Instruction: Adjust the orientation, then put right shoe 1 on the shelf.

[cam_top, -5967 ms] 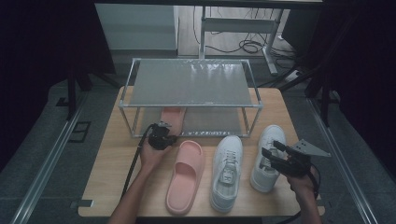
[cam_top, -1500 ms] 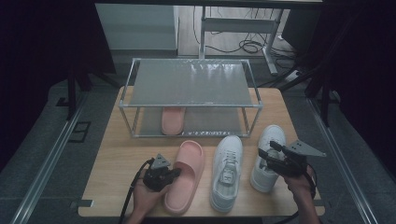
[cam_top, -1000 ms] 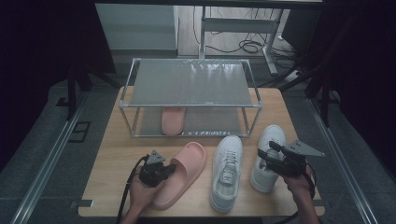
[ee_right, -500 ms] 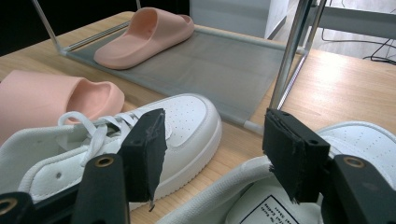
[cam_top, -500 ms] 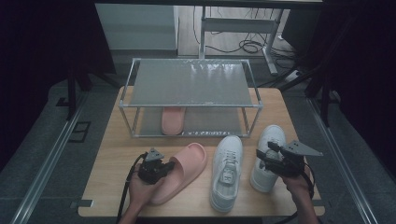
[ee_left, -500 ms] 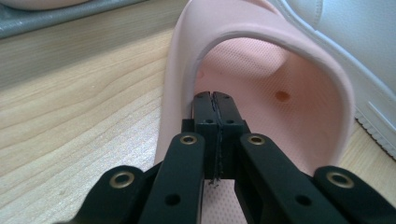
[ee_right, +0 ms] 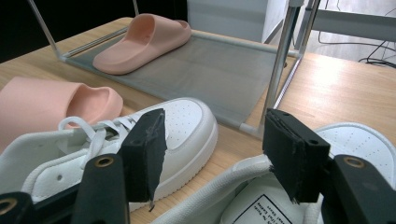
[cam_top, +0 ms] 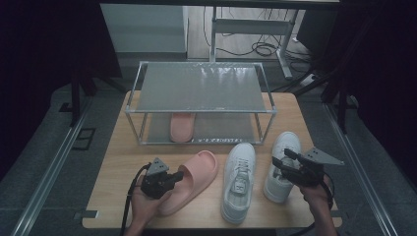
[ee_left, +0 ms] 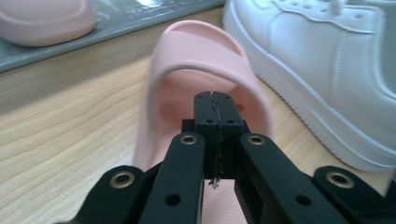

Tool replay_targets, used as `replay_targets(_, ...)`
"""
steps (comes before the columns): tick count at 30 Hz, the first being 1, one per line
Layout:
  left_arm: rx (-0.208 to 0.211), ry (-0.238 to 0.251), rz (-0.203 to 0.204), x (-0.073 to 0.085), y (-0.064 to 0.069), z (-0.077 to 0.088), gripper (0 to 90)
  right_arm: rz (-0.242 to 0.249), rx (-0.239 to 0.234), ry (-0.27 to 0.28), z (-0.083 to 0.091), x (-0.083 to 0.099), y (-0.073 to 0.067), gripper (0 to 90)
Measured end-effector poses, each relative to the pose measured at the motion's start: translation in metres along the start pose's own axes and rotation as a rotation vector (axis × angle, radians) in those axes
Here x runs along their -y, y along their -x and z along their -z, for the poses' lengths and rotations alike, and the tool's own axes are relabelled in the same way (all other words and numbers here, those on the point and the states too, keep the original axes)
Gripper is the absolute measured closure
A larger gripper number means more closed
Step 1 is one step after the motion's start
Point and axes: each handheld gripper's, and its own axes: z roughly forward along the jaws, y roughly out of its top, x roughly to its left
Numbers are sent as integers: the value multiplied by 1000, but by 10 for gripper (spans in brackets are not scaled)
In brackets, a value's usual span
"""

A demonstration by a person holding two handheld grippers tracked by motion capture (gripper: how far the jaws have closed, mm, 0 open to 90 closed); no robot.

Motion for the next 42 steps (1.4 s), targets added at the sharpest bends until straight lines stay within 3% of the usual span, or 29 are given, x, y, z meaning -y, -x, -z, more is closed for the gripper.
replay_targets(8, 34, -21, 9, 9, 4, -3, 867, 2, 7, -6, -2, 1, 2, 406)
replay_targets(14, 41, -23, 9, 14, 12, -7, 676, 2, 7, -12, -3, 1, 1, 405)
replay_targets(18, 40, -28, -4, 13, 18, -10, 614, 2, 7, -11, -2, 1, 1, 405)
replay_targets(28, 19, -27, 1, 15, 18, -11, 581, 10, 2, -11, -5, 0, 0, 405)
replay_targets(42, 32, -60, -18, 9, 29, -28, 598, 5, 5, -4, -3, -1, 0, 405)
